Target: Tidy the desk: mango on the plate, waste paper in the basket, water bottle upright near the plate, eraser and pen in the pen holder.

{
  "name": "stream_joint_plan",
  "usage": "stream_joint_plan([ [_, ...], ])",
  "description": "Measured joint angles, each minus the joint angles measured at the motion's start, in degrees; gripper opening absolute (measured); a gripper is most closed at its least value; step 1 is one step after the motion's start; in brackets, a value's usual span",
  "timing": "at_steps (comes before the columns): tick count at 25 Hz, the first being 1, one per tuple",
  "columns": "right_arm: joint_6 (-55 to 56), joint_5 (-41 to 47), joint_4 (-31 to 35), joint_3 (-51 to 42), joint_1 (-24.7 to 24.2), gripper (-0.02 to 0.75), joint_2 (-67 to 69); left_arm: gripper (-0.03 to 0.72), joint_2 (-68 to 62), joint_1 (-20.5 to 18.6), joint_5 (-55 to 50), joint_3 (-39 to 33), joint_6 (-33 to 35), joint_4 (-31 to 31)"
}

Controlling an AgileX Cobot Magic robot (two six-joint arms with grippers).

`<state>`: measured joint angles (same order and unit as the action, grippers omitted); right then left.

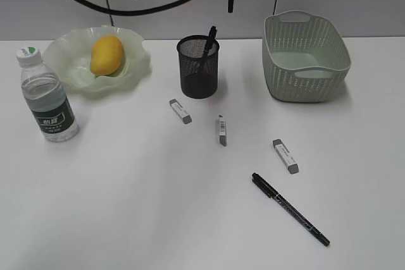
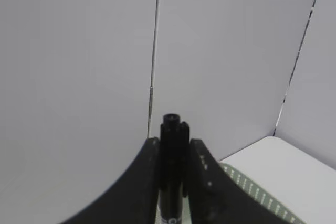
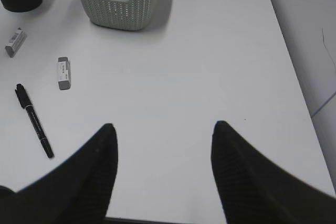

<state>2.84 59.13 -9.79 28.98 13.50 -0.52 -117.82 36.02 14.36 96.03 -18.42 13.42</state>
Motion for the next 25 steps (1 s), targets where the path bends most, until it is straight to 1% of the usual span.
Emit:
stream_joint_plan([
  [4,0.0,0.0,0.0,0.0,0.0,0.458,0.0,0.118,-2.7,-1.05,1.64,0.0,3.56,0.17],
  [10,0.0,0.0,0.0,0.0,0.0,0.458,0.0,0.118,-4.3,-3.48,2.14,-0.07,5.33,-4.35],
  [16,0.0,0.0,0.0,0.0,0.0,0.458,0.0,0.118,-5.91,-4.02,1.38,-0.3,6.68,-4.97],
  [25,0.0,0.0,0.0,0.0,0.0,0.458,0.0,0.118,-6.58,-4.8,3.9,-6.68,6.94,-7.39],
])
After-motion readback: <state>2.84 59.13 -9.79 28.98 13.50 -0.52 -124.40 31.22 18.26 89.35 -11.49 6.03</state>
